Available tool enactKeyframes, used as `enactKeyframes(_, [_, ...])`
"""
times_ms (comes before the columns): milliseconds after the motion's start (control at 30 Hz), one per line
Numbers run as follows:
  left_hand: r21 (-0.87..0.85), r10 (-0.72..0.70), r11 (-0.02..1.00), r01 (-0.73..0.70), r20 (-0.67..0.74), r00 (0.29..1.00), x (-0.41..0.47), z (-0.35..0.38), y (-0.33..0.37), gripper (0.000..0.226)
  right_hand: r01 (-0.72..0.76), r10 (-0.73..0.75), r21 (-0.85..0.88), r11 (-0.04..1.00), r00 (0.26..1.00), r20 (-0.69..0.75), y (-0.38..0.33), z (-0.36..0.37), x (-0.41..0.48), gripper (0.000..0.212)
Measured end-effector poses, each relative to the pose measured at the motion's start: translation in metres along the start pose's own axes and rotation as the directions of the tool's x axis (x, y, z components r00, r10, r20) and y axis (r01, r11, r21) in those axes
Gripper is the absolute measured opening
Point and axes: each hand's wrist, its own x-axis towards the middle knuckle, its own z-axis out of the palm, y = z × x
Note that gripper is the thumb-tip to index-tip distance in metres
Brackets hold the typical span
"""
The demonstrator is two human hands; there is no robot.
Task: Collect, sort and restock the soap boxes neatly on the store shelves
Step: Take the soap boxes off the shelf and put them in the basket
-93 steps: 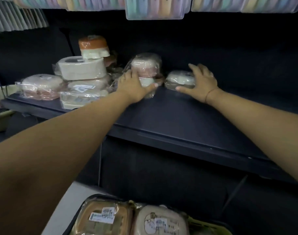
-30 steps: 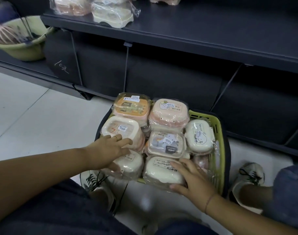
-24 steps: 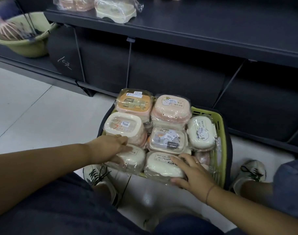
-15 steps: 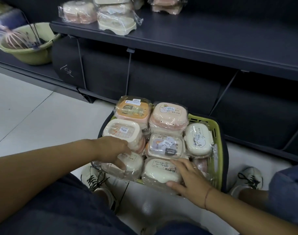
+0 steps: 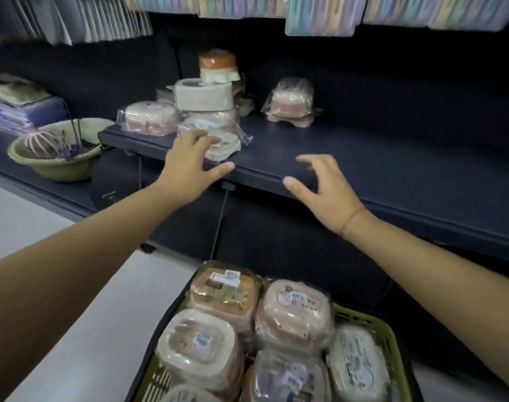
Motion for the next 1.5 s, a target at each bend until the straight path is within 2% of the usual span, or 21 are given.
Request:
enactKeyframes(67, [0.062,-0.056,0.996,0.056,0.005,0.998,0.036,0.002,-0.013,0.096,-0.055,0.055,0.001,0.998,0.995,-0.086,0.007,0.001,0.057,0.064])
enactKeyframes(100, [0.071,-0.086,0.994,0.084,0.030,0.996,0.051,0.003,-0.020,0.101,-0.100,0.102,0.022,0.995,0.987,-0.126,0.010,0.003,0.082,0.070])
enactKeyframes(200, [0.049,-0.135,0.990,0.131,0.109,0.985,0.087,0.007,-0.043,0.097,-0.190,0.195,0.043,0.981,0.952,-0.236,0.021,0.011,0.148,0.088])
enactKeyframes(300, [0.037,-0.098,0.995,0.093,0.192,0.977,0.104,0.009,-0.059,0.105,-0.270,0.260,0.007,0.963,0.919,-0.295,0.024,0.022,0.198,0.101])
enactKeyframes(467, [0.082,-0.030,0.997,0.013,0.213,0.976,0.111,0.007,-0.070,0.105,-0.409,0.349,-0.092,0.908,0.859,-0.374,0.023,0.034,0.252,0.107])
enactKeyframes(600, [0.162,0.001,0.986,-0.043,0.252,0.968,0.114,-0.004,-0.065,0.114,-0.470,0.435,-0.015,0.883,0.829,-0.351,0.032,0.030,0.266,0.108])
enactKeyframes(700, [0.253,-0.044,0.967,-0.034,0.298,0.954,0.114,-0.009,-0.053,0.124,-0.438,0.417,0.020,0.899,0.839,-0.351,0.040,0.025,0.258,0.105])
enactKeyframes(800, [0.253,-0.083,0.967,-0.003,0.328,0.941,0.109,-0.007,-0.042,0.127,-0.417,0.405,0.047,0.908,0.841,-0.359,0.046,0.015,0.234,0.103])
enactKeyframes(933, [0.007,-0.072,0.997,0.073,0.273,0.959,0.086,-0.003,-0.028,0.101,-0.330,0.339,0.088,0.940,0.870,-0.359,0.047,-0.004,0.169,0.097])
enactKeyframes(1100, [-0.095,0.044,0.995,-0.035,0.094,0.995,0.015,0.004,0.004,0.105,-0.170,0.239,0.228,0.959,0.914,-0.326,0.028,-0.031,0.010,0.100])
enactKeyframes(1167, [-0.122,0.073,0.991,-0.061,0.098,0.992,-0.030,0.013,0.024,0.101,-0.130,0.221,0.281,0.951,0.921,-0.321,0.017,-0.038,-0.066,0.097])
enactKeyframes(1267, [-0.138,0.131,0.985,-0.099,0.248,0.960,-0.111,0.022,0.063,0.103,-0.145,0.252,0.321,0.936,0.913,-0.320,0.001,-0.041,-0.160,0.098])
enactKeyframes(1367, [-0.094,0.191,0.982,-0.166,0.497,0.846,-0.176,0.034,0.091,0.114,-0.280,0.360,0.308,0.909,0.901,-0.243,0.014,-0.028,-0.222,0.103])
enactKeyframes(1433, [-0.028,0.172,0.979,-0.201,0.638,0.750,-0.210,0.047,0.098,0.110,-0.409,0.490,0.328,0.852,0.843,-0.223,0.033,-0.012,-0.252,0.102])
enactKeyframes(1500, [0.023,0.200,0.955,-0.297,0.689,0.697,-0.234,0.061,0.099,0.105,-0.537,0.591,0.264,0.801,0.780,-0.205,0.055,0.005,-0.271,0.103])
